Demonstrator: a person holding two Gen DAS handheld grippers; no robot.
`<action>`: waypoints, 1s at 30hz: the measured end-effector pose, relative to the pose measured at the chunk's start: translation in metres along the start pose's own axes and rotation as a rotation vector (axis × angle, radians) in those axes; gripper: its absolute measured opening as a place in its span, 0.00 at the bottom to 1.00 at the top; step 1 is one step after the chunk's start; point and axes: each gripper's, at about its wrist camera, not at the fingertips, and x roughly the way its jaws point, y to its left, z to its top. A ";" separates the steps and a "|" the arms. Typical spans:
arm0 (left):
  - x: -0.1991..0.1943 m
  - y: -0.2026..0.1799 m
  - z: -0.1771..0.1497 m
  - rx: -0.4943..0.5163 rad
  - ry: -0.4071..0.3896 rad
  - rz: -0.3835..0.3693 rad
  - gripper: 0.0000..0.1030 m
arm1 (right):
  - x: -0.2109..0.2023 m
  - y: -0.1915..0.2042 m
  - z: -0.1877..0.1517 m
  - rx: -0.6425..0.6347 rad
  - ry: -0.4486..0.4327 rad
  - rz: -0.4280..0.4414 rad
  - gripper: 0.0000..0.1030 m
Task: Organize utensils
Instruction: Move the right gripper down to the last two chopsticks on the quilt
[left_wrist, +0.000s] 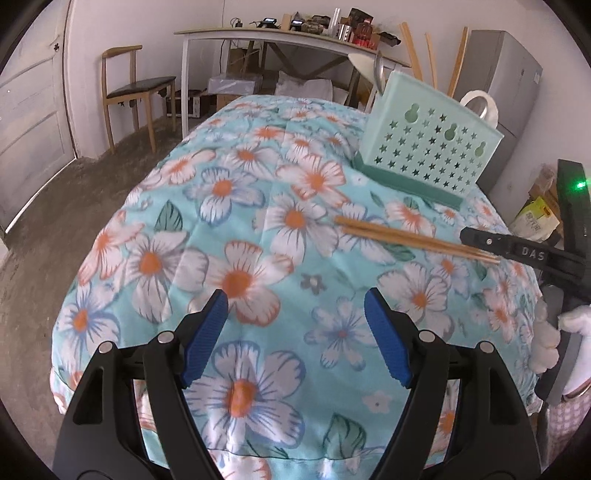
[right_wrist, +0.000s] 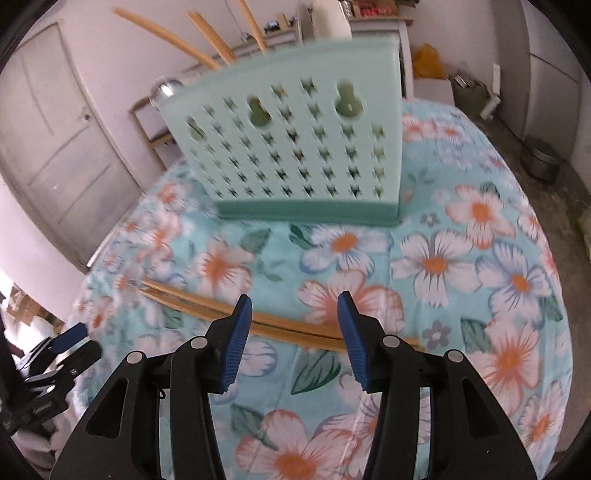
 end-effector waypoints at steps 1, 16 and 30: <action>0.002 0.001 -0.002 -0.003 0.006 0.002 0.71 | 0.003 0.001 -0.002 -0.006 0.005 -0.010 0.46; -0.008 0.015 -0.016 -0.059 -0.031 -0.035 0.75 | 0.001 0.018 -0.016 -0.080 -0.008 -0.089 0.47; -0.029 0.029 -0.028 -0.022 -0.089 -0.064 0.75 | -0.008 0.039 -0.029 -0.103 0.016 -0.134 0.51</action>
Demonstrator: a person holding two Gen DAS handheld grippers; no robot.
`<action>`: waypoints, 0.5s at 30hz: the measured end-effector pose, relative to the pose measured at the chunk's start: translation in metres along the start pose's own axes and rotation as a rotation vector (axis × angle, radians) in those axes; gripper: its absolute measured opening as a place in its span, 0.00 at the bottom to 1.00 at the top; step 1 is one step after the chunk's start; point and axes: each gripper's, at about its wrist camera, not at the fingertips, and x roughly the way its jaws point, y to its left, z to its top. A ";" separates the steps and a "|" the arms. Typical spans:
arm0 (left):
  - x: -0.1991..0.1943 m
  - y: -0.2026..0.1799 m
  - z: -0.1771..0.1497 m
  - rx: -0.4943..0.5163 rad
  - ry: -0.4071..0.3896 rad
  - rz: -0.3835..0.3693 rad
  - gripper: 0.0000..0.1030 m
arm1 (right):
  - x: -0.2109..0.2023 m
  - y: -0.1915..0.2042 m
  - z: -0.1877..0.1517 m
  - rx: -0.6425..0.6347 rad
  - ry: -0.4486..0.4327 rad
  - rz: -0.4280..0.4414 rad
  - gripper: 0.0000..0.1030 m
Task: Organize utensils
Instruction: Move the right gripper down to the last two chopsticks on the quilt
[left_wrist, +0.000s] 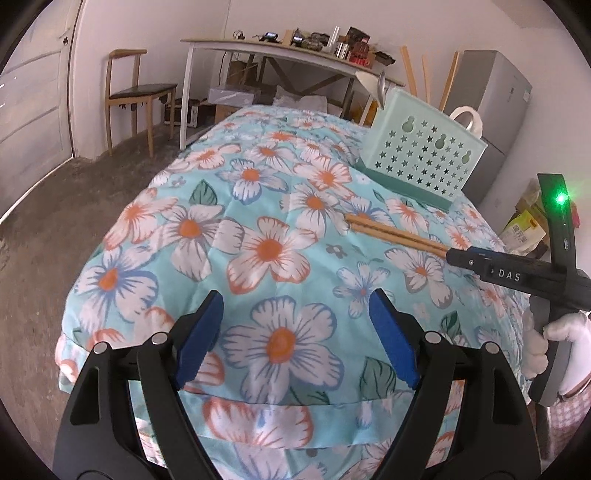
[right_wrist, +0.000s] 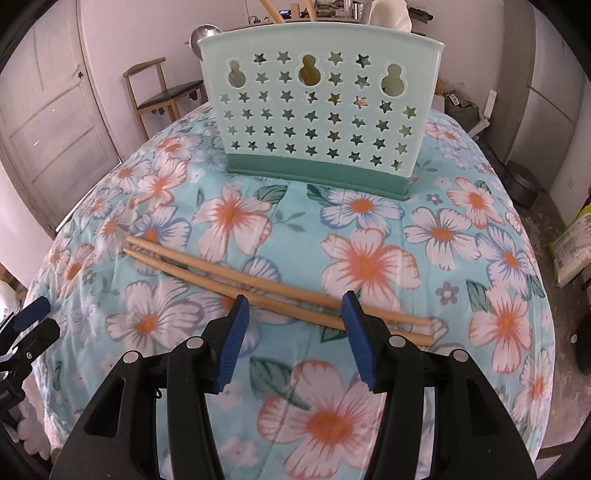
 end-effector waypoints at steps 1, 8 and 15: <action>-0.002 0.001 0.000 0.004 -0.012 -0.003 0.75 | -0.001 0.001 0.000 0.004 0.006 0.006 0.51; -0.012 0.004 0.001 0.033 -0.066 -0.030 0.75 | -0.003 0.011 -0.015 0.075 0.093 0.119 0.51; -0.011 -0.008 0.006 0.146 -0.131 -0.012 0.75 | -0.020 0.021 0.010 0.102 0.015 0.162 0.46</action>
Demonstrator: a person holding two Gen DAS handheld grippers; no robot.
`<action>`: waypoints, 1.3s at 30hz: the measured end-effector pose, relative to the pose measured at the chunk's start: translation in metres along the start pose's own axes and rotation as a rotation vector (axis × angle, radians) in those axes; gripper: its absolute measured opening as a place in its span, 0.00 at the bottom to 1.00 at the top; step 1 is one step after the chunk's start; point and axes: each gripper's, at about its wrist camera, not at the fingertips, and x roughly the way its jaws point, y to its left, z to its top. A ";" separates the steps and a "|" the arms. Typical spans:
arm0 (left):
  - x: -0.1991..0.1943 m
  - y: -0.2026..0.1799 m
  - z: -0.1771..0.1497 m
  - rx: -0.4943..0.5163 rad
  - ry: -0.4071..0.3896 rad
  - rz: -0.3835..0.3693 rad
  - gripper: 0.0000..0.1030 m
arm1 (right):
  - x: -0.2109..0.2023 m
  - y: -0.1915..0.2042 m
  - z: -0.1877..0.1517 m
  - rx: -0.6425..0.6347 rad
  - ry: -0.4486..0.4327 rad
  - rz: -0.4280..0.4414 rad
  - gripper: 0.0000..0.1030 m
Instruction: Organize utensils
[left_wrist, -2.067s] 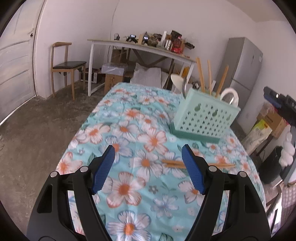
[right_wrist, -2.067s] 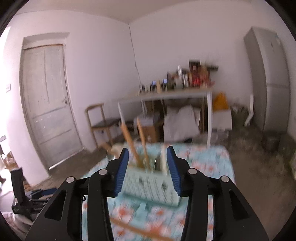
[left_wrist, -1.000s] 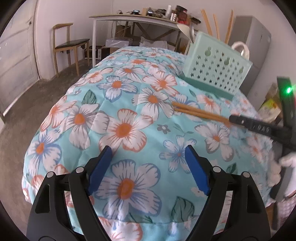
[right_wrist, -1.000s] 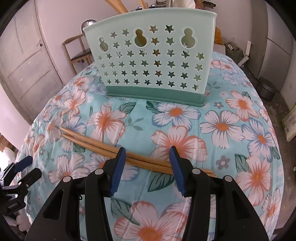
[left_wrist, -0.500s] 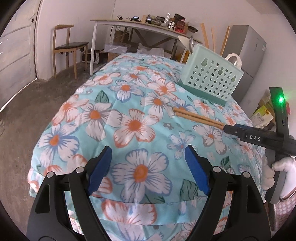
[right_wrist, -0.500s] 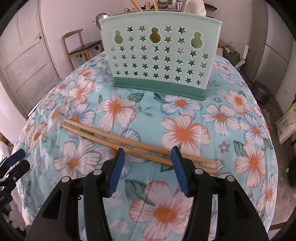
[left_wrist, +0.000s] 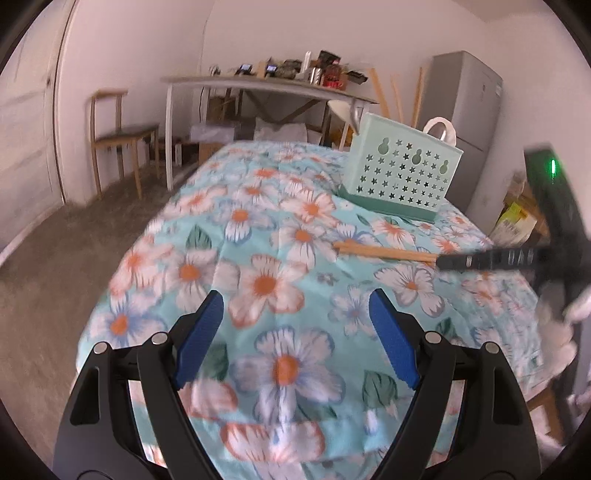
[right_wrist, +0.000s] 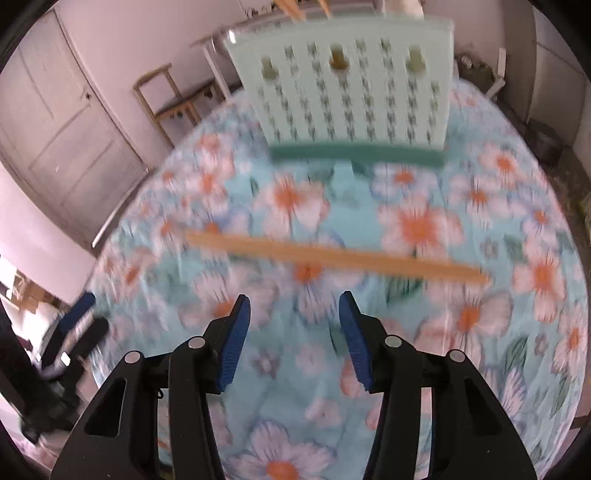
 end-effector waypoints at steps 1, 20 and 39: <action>0.001 -0.002 0.002 0.017 -0.010 0.006 0.75 | 0.001 0.003 0.006 -0.002 -0.012 0.010 0.45; 0.052 0.013 0.000 -0.060 0.056 -0.083 0.75 | 0.042 0.002 0.022 0.055 0.067 0.008 0.41; 0.039 -0.004 0.011 0.033 0.041 -0.182 0.75 | 0.039 0.011 0.016 0.085 0.139 -0.024 0.41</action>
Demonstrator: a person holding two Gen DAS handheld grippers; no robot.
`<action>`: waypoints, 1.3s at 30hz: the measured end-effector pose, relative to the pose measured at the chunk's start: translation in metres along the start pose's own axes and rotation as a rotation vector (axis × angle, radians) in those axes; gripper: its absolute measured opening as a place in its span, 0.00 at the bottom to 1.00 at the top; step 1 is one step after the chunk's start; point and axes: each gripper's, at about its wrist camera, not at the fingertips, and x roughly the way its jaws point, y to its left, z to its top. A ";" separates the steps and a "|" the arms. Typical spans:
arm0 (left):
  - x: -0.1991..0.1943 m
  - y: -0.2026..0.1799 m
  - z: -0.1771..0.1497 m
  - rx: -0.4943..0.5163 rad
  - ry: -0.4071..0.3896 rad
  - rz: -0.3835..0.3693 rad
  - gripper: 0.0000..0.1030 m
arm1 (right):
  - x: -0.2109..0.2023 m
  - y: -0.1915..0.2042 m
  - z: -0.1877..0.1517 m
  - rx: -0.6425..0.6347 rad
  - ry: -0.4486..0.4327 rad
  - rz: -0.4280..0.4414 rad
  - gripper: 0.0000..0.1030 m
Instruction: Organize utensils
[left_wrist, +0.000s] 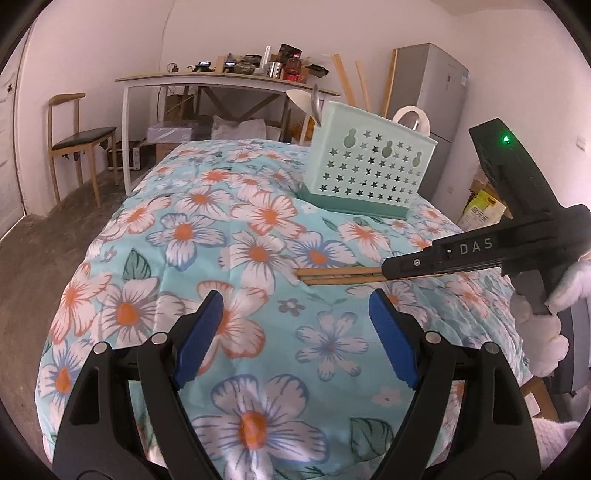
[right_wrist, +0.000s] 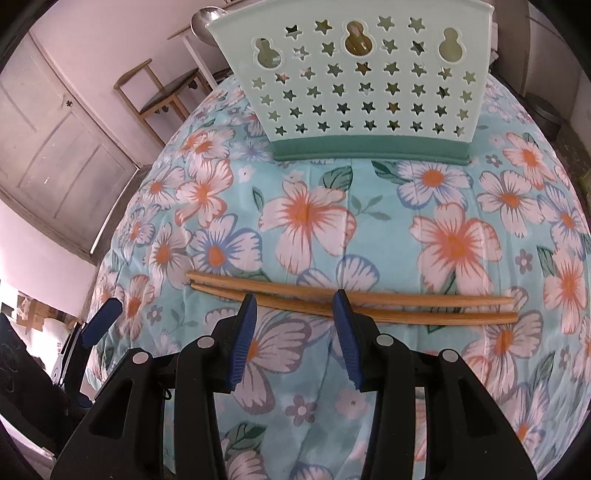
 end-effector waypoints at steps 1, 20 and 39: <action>0.000 0.000 0.000 -0.002 0.002 -0.004 0.75 | 0.000 0.001 -0.001 -0.003 0.001 -0.004 0.41; 0.000 0.009 0.000 -0.083 0.023 0.057 0.75 | 0.018 -0.007 0.032 -0.001 0.014 0.086 0.41; 0.009 -0.034 0.010 -0.062 0.063 0.093 0.75 | 0.005 -0.030 0.025 -0.129 0.031 0.291 0.42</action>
